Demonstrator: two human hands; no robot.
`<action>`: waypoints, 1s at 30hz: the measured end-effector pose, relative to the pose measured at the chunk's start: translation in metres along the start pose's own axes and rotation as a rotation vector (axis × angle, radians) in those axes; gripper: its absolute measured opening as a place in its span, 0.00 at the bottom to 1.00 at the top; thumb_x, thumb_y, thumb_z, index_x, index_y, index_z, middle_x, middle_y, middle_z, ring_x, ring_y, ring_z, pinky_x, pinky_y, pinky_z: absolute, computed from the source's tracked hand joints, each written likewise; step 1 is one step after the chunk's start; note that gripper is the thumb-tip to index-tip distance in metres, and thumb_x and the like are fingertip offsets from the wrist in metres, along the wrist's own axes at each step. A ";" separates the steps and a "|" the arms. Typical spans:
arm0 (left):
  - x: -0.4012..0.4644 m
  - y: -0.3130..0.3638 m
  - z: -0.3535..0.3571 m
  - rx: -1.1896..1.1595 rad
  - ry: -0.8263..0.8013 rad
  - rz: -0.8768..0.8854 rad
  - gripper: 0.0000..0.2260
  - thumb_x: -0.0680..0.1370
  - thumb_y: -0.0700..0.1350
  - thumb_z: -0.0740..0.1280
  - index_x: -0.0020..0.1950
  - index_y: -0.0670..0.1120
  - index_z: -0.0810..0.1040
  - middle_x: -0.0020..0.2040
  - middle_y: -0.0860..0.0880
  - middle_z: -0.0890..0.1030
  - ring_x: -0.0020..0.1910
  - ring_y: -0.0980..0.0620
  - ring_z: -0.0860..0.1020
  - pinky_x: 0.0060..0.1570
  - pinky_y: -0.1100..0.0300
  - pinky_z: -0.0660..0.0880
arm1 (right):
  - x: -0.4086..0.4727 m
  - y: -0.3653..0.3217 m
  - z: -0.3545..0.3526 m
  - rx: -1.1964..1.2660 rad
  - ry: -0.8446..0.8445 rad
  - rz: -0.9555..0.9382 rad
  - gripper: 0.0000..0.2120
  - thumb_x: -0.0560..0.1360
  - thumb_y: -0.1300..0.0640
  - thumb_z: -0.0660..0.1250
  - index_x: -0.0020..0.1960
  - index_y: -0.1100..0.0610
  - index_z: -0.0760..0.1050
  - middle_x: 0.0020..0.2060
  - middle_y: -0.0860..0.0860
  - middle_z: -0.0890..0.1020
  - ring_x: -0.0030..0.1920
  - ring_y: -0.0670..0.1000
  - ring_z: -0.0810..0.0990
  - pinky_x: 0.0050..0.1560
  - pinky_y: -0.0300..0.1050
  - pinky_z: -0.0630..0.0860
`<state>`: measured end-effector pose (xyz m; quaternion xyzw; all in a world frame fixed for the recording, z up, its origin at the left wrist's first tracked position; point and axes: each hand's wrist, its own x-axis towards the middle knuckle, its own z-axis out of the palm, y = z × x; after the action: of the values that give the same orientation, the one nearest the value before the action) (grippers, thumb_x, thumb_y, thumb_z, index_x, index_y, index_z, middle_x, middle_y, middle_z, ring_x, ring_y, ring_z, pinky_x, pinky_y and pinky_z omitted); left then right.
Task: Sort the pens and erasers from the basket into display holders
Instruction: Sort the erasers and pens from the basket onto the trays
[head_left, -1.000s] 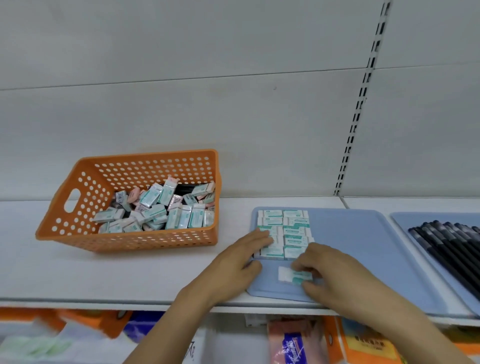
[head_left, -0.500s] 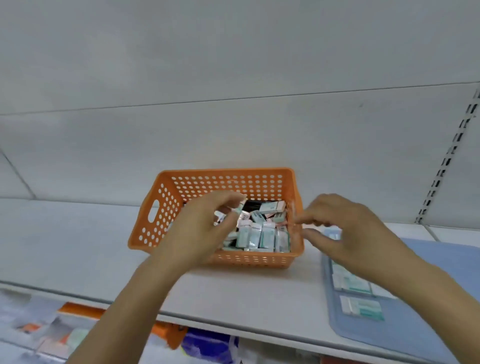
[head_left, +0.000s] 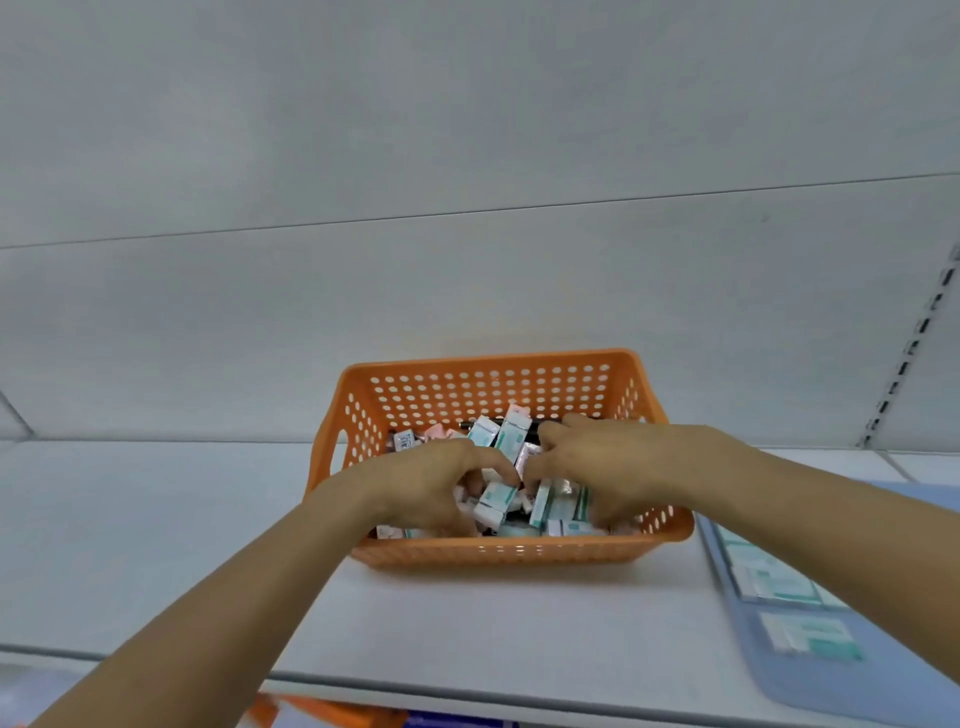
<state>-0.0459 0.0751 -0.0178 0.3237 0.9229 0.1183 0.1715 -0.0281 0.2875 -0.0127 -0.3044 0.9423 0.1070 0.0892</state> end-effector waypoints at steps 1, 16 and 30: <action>0.000 -0.001 0.001 -0.019 0.008 -0.010 0.24 0.74 0.44 0.74 0.66 0.60 0.72 0.47 0.57 0.72 0.44 0.58 0.73 0.45 0.64 0.74 | 0.001 0.000 -0.002 0.005 0.002 -0.005 0.29 0.71 0.57 0.71 0.67 0.39 0.66 0.46 0.43 0.63 0.49 0.47 0.66 0.39 0.43 0.64; 0.016 0.003 0.013 0.072 0.228 -0.002 0.12 0.74 0.45 0.71 0.57 0.56 0.80 0.42 0.52 0.80 0.36 0.55 0.77 0.35 0.64 0.73 | -0.003 0.008 -0.015 0.193 0.232 -0.012 0.14 0.76 0.58 0.67 0.59 0.46 0.80 0.52 0.44 0.81 0.51 0.47 0.78 0.52 0.48 0.76; 0.009 0.003 0.002 -0.412 0.501 -0.142 0.08 0.75 0.37 0.72 0.44 0.51 0.85 0.37 0.49 0.82 0.28 0.46 0.81 0.27 0.55 0.80 | -0.053 0.027 -0.006 1.396 0.783 0.201 0.10 0.73 0.67 0.71 0.47 0.54 0.84 0.44 0.59 0.85 0.41 0.56 0.85 0.33 0.48 0.83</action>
<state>-0.0498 0.0830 -0.0206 0.1781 0.9133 0.3662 0.0090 -0.0022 0.3369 0.0100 -0.1076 0.7775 -0.6134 -0.0877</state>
